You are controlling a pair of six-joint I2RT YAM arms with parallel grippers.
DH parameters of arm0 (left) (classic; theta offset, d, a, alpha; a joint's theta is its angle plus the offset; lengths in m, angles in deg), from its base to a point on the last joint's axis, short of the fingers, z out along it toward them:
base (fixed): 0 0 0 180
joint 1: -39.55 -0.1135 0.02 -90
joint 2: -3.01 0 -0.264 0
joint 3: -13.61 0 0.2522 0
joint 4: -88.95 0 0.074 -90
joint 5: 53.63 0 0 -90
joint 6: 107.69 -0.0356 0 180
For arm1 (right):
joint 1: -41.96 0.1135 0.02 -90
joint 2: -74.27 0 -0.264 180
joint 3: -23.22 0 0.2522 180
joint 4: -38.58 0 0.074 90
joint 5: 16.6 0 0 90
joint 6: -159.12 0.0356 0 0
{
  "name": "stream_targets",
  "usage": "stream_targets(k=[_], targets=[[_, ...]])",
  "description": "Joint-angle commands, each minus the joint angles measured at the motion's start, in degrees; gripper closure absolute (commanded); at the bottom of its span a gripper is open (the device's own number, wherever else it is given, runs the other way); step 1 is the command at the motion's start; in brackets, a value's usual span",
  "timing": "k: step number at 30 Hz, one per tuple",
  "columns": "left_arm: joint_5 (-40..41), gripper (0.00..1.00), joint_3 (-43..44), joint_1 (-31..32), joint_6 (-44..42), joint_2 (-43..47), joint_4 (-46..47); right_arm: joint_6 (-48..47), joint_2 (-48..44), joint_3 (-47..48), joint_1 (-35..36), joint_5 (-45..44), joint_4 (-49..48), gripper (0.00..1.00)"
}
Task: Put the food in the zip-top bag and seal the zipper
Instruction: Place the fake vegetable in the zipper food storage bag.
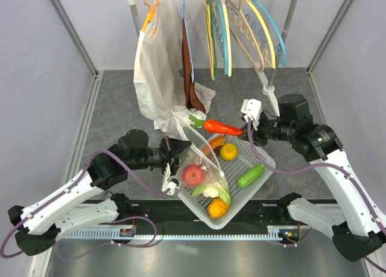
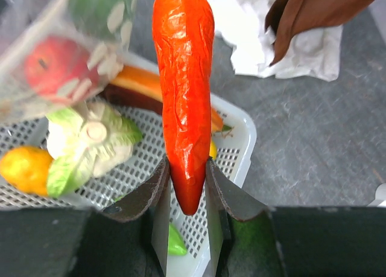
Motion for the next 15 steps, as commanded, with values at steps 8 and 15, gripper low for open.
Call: stream_targets(k=[8, 15], targets=[[0.38, 0.98, 1.28, -0.19, 0.79, -2.27, -0.55, 4.31, 1.43, 15.67, -0.12, 1.58, 7.10, 0.95], [4.16, 0.98, 3.03, -0.19, 2.81, -5.26, -0.64, -5.08, 2.22, 20.77, -0.20, 4.13, 21.68, 0.96]])
